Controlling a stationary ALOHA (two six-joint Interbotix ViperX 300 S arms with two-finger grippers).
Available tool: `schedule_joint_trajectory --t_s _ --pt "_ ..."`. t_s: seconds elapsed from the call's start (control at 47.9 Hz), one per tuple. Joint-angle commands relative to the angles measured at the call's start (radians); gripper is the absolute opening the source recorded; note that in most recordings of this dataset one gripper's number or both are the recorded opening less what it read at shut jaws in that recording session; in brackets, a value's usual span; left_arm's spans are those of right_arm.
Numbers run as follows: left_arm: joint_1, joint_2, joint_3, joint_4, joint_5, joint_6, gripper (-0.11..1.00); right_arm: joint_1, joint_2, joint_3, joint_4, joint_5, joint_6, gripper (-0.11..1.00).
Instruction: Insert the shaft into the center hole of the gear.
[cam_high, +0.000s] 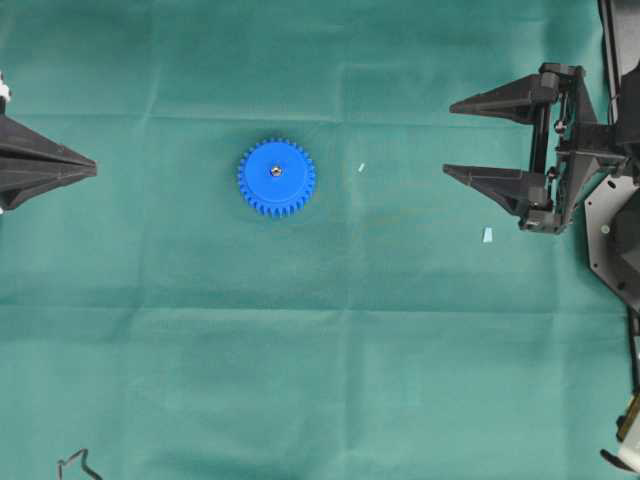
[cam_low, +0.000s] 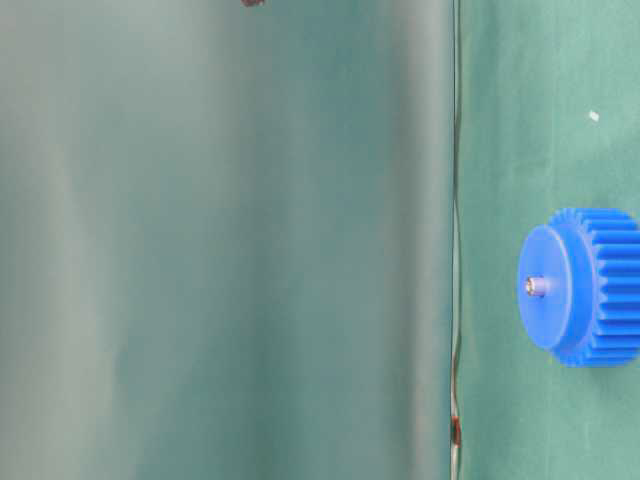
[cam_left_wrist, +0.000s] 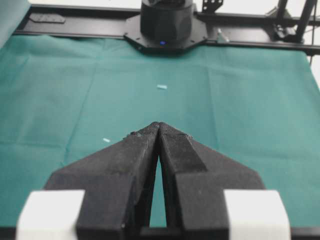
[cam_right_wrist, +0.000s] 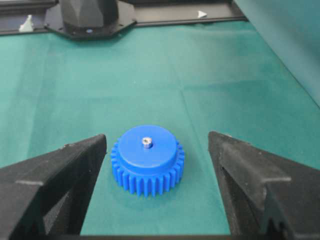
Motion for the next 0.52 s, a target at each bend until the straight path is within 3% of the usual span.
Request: schedule_joint_trajectory --t_s 0.0,0.501 --pt "0.002 0.003 -0.026 0.003 -0.005 0.002 0.00 0.003 0.003 -0.014 -0.003 -0.008 0.002 0.87" --pt "0.002 0.002 -0.026 0.003 0.015 0.002 0.00 0.003 0.003 -0.014 -0.002 -0.008 0.002 0.87"
